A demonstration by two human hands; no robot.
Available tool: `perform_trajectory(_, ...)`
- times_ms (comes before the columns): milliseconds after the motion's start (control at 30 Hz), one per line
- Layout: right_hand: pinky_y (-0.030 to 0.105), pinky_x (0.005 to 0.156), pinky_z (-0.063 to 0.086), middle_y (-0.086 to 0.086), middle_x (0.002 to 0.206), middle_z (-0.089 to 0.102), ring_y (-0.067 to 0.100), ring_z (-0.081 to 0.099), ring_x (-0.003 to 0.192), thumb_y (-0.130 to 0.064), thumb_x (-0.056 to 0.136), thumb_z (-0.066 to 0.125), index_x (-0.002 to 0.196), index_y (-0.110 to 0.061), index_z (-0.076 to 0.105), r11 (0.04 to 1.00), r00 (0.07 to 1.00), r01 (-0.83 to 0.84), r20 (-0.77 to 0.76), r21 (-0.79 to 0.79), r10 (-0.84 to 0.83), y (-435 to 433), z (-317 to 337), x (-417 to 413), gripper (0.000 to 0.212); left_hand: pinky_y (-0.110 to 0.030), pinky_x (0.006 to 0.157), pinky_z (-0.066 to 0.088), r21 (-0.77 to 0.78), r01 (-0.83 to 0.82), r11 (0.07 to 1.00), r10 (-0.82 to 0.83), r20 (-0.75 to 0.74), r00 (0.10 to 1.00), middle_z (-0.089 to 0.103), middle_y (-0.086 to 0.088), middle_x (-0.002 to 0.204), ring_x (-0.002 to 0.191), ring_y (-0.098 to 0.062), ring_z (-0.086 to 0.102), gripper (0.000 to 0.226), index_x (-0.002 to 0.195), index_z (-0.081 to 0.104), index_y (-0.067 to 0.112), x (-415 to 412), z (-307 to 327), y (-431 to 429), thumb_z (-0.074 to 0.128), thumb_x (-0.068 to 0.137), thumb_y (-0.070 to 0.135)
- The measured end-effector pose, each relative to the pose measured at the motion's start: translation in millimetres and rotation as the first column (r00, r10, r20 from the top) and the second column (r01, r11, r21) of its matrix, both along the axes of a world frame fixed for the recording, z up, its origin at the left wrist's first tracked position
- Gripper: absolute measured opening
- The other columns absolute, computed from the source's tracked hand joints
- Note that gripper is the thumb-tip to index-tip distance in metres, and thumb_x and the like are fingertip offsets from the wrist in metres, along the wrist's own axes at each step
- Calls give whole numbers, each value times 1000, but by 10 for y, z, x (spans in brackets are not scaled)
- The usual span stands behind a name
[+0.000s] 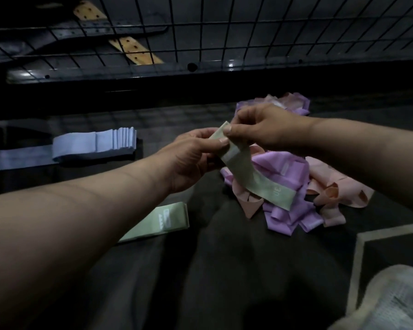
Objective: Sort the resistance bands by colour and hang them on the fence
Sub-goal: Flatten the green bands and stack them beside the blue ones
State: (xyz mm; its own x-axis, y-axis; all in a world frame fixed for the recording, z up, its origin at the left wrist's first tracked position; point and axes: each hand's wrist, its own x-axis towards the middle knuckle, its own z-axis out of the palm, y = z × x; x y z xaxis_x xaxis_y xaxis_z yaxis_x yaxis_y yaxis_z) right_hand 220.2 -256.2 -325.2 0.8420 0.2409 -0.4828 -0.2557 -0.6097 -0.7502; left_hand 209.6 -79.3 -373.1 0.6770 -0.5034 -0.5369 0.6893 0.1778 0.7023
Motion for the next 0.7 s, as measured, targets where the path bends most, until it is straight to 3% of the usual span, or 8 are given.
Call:
perform_trajectory(100,37,67,47,11,79,61,22,57,73,-25,97,62,89,-8,66,986,989,143,22,82,-145,40,76,87,20,-39,93,56,-123,23,992,-25,-20,999,66,-18,118,103,-29,67,56,135,50,-3,-24,15,-26,63,80,-4)
perform_trajectory(167,33,61,45,11,74,56,22,54,66,-23,99,59,93,-7,63,940,959,284,-54,189,-279,49,134,153,18,-31,86,55,-126,85,988,-88,-14,996,70,-11,108,92,-21,70,53,127,57,2,-66,30,-59,65,74,-2)
perform_trajectory(267,26,53,47,4,64,57,15,54,57,-24,100,56,85,-10,62,849,890,454,-193,270,-414,27,176,246,21,-28,91,53,-121,188,975,-190,-1,982,72,-8,100,88,-18,68,33,110,67,6,-145,47,-106,69,77,1)
perform_trajectory(367,27,56,55,5,69,64,16,62,59,-20,102,50,90,-7,62,728,804,585,-375,357,-462,9,160,303,21,-36,96,47,-112,180,977,-182,-5,983,70,-8,98,90,-19,65,29,110,67,6,-182,55,-104,63,81,11)
perform_trajectory(533,27,65,59,7,77,63,14,65,59,0,94,38,94,-9,56,608,713,693,-498,389,-494,-77,36,369,20,-35,82,52,-63,159,985,-161,-25,987,70,-10,103,89,-22,66,29,112,68,11,-104,101,78,61,84,14)
perform_trajectory(633,26,61,59,8,81,63,16,67,63,1,92,34,98,-9,54,559,664,743,-512,369,-545,-124,-36,405,23,-32,69,53,-60,170,984,-173,-32,984,70,-2,81,66,-14,66,19,100,65,13,-33,171,243,56,84,19)
perform_trajectory(700,26,56,58,10,84,64,18,68,70,1,94,32,100,-8,54,512,607,793,-505,330,-614,-172,-89,441,24,-24,49,52,-39,207,977,-209,-40,977,63,0,69,49,-11,59,10,91,62,14,-5,243,359,57,83,17)
